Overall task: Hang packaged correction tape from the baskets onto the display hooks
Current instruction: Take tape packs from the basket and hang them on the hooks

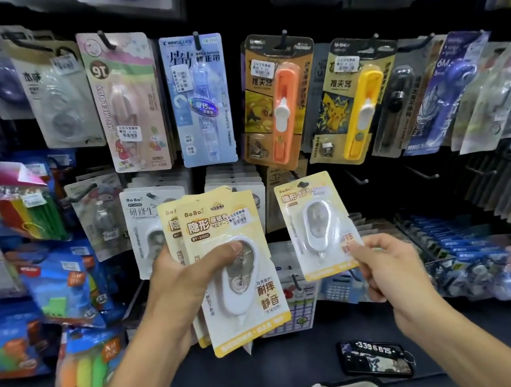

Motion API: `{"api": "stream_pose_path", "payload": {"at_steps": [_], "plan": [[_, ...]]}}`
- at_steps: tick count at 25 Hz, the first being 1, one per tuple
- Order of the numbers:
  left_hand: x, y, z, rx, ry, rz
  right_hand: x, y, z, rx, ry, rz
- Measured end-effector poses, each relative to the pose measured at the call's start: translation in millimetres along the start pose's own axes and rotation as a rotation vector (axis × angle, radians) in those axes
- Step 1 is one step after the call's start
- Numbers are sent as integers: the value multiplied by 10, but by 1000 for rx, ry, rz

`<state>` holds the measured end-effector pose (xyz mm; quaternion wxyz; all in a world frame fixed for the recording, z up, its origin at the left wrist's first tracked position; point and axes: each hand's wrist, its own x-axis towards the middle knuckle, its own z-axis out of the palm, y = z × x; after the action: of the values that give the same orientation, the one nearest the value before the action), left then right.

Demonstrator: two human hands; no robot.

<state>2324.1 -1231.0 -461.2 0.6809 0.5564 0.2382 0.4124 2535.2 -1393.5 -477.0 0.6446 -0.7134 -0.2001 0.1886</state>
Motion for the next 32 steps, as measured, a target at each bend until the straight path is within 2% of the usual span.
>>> {"api": "stream_pose_path", "payload": {"at_steps": [4, 6, 9, 10, 12, 15, 20, 25, 28, 30, 32], "plan": [[29, -73, 17, -23, 23, 6, 172, -147, 344, 103, -141, 191], [43, -127, 45, -39, 34, -5, 42, -179, 512, -7, -279, 49], [88, -182, 88, -56, 0, -60, -286, -64, 686, -45, -592, -112], [97, -194, 96, -64, -33, -77, -359, -31, 698, -44, -602, -135], [114, -201, 104, -116, -75, -109, -403, -37, 657, 61, -524, -174], [131, -198, 81, -177, -55, -131, -306, -119, 526, 236, -366, -124], [136, -211, 92, -116, 51, -86, -99, -146, 279, 12, -149, -112], [146, -166, 75, -147, 54, -54, -30, -93, 211, 136, -23, -65], [136, -150, 77, -143, 67, -46, 116, -135, 294, 80, -33, 11], [122, -152, 100, -125, 66, -50, 190, -214, 410, 210, -119, 127], [105, -154, 118, -122, 64, -53, 164, -217, 503, 184, -167, 152]]}}
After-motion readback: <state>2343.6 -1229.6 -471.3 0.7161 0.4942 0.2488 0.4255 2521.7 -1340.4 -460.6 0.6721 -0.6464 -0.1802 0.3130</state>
